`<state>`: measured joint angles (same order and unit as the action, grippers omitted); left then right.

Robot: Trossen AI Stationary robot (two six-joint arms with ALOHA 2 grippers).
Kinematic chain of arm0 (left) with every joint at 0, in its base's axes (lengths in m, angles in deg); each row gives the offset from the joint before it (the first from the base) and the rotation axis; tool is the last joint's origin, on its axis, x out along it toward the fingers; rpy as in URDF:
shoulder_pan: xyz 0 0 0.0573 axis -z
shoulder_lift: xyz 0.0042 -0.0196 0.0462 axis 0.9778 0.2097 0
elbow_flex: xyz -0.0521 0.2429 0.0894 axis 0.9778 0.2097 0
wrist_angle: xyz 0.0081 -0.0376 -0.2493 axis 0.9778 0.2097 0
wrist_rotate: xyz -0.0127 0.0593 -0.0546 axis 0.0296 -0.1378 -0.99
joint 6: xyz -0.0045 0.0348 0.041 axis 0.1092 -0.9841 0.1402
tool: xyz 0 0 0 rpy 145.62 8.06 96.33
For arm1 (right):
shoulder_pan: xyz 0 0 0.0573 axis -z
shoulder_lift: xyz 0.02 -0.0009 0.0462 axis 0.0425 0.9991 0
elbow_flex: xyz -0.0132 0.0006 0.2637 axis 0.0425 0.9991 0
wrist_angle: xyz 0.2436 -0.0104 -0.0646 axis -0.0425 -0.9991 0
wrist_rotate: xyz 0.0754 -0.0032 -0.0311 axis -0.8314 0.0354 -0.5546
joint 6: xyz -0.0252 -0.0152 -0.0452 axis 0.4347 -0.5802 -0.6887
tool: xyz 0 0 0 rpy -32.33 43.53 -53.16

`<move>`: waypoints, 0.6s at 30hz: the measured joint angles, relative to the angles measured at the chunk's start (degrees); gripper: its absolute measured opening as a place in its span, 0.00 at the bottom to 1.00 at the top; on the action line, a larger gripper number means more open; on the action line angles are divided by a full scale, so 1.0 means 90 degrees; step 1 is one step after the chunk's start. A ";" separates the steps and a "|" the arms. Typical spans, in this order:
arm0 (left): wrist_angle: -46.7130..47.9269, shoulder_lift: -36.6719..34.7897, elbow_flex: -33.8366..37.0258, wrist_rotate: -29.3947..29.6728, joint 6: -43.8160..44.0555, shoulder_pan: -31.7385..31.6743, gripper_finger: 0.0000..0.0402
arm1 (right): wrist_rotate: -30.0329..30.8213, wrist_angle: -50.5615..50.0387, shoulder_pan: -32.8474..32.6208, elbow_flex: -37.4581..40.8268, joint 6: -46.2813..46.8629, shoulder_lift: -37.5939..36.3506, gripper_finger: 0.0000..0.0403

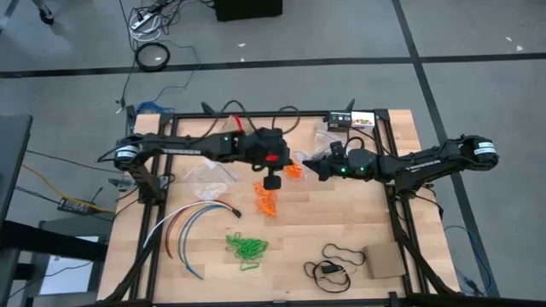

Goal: Sort rubber bands
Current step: Put the orange rubber band into the transparent zip bag

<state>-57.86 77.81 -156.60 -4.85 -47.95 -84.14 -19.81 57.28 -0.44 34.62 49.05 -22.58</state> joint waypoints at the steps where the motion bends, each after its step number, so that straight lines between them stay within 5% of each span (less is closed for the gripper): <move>1: 0.0042 0.0080 0.0002 0.0017 -0.0002 -0.0003 0.00 | -0.0009 0.0011 0.0000 0.0000 0.0017 0.0000 0.00; 7: 0.0133 0.0139 0.0002 0.0104 -0.0049 0.0007 0.10 | -0.0025 0.0046 0.0000 0.0000 0.0067 0.0000 0.00; 18: 0.0707 0.0130 -0.0360 0.0099 0.0097 0.0005 0.57 | -0.0037 0.0278 0.0000 0.0000 0.0012 0.0000 0.01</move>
<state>-51.50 78.98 -159.84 -3.96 -47.07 -84.09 -20.15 59.79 -0.44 34.62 49.16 -22.58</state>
